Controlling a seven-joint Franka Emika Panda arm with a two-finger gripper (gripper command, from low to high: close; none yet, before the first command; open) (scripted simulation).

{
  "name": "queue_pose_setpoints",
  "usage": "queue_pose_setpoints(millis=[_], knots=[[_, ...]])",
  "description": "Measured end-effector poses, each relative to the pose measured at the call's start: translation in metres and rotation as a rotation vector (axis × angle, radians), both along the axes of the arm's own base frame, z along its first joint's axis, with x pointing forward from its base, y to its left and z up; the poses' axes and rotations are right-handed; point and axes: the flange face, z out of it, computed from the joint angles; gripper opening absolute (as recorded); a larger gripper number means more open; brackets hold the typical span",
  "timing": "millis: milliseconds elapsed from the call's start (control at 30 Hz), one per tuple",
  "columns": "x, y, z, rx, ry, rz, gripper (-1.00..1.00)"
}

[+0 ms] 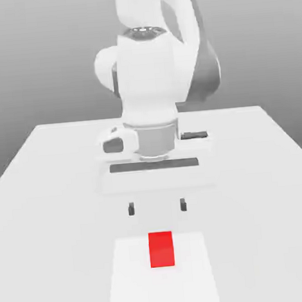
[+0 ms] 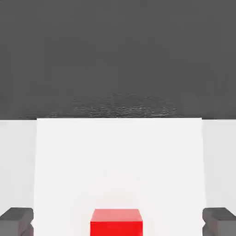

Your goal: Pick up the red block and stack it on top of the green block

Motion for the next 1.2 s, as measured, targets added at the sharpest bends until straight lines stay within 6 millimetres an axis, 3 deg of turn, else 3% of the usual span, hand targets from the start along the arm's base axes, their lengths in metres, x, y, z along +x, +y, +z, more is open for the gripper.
queue_pose_setpoints(millis=[233, 267, 500, 700, 800, 867, 1033, 1200], knots=[[-0.010, 0.000, -0.074, 0.001, 0.032, 0.000, 0.00], [-0.010, 0.000, -0.080, 0.001, 0.032, 0.000, -1.00], [-0.010, 0.000, -0.079, 0.001, 0.032, 0.000, -1.00], [-0.010, 0.000, -0.028, 0.001, 0.032, 0.000, -1.00], [0.009, 0.013, -0.013, -0.002, 0.033, 0.088, -1.00], [0.024, 0.068, -0.008, -0.007, 0.033, 0.282, -1.00], [0.054, 0.165, 0.004, -0.013, 0.034, 0.636, -1.00], [0.057, 0.277, 0.015, -0.017, 0.032, 0.995, -1.00]])
